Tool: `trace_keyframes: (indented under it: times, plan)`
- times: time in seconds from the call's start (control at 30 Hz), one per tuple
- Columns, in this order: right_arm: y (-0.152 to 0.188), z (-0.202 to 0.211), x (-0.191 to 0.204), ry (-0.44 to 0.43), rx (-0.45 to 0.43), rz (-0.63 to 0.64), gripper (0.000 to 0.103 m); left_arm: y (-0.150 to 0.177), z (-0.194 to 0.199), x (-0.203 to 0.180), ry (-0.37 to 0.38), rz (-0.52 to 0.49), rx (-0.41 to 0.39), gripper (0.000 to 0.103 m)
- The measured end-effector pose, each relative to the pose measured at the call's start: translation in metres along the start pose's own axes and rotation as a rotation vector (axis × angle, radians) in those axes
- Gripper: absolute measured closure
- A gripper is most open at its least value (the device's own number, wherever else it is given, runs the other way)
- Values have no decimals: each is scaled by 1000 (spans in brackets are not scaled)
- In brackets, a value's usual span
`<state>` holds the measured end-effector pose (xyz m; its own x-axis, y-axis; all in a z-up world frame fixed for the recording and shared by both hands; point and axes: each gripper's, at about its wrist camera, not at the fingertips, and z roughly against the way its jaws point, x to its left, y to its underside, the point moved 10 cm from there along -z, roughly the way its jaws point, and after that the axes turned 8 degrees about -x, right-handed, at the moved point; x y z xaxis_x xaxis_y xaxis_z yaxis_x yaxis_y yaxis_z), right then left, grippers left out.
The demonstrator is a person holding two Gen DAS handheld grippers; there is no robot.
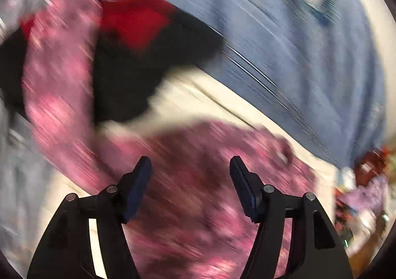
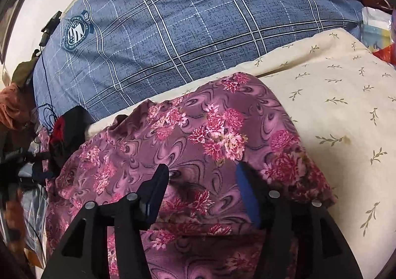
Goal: Fold small clothes
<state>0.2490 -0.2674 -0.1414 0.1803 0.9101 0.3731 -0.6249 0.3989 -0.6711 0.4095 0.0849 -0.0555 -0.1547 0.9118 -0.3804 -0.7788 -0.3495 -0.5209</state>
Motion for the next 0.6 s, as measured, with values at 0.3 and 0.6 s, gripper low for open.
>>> trace_keyframes:
  times: [0.3, 0.6]
  plan:
    - [-1, 1, 0, -50, -17, -30, 40, -134, -7, 86, -442, -92, 51, 34]
    - [-2, 3, 2, -89, -31, -44, 36, -149, -51, 122, -618, -121, 86, 46]
